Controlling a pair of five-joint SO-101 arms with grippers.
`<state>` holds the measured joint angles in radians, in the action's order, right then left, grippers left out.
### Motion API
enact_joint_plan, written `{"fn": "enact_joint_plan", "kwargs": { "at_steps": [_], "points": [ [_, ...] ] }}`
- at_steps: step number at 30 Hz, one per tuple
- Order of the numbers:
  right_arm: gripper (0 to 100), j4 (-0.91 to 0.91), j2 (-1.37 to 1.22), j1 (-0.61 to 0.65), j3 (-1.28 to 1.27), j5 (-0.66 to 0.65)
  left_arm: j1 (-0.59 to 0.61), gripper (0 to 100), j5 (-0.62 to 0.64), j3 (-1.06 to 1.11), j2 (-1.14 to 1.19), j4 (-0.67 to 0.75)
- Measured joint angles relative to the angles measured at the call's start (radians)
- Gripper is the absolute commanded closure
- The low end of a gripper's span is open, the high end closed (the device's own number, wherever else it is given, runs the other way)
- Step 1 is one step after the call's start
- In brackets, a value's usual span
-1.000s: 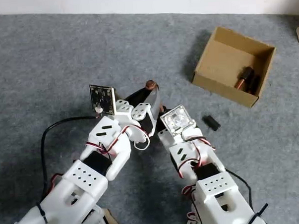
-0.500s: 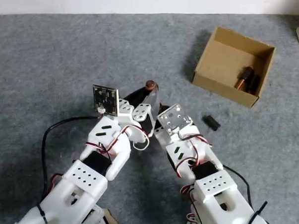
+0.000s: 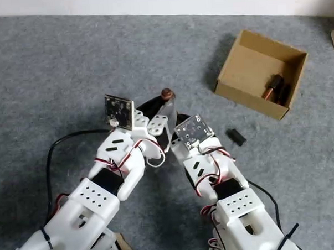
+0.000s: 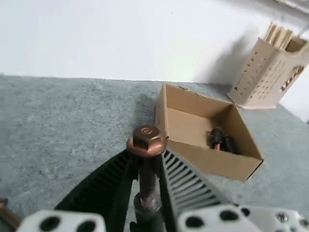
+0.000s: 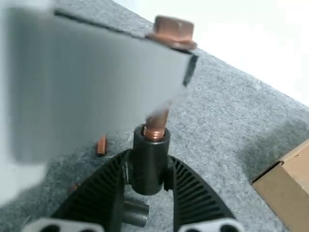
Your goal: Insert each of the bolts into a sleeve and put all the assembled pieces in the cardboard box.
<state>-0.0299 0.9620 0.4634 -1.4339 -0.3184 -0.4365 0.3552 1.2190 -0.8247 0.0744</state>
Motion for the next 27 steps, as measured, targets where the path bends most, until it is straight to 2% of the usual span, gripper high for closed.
{"fn": "enact_joint_plan", "kwargs": {
  "at_steps": [4, 7, 14, 21, 27],
  "points": [
    [99.4, 0.000, 0.000, 0.003, 0.000, -0.002, -0.005, 72, -0.037, 0.038, 0.000, -0.114],
    [99.4, 0.002, -0.002, 0.003, -0.002, -0.003, -0.029, 65, -0.002, 0.052, -0.002, -0.186],
    [99.4, 0.002, 0.000, 0.000, -0.002, -0.003, -0.032, 66, 0.017, 0.051, -0.012, -0.233],
    [99.4, 0.008, 0.000, -0.100, -0.003, -0.005, -0.035, 66, 0.031, 0.037, -0.003, -0.235],
    [99.4, 0.227, -0.002, -0.224, 0.103, 0.060, -0.035, 66, 0.106, 0.037, -0.009, -0.338]
  ]
}}
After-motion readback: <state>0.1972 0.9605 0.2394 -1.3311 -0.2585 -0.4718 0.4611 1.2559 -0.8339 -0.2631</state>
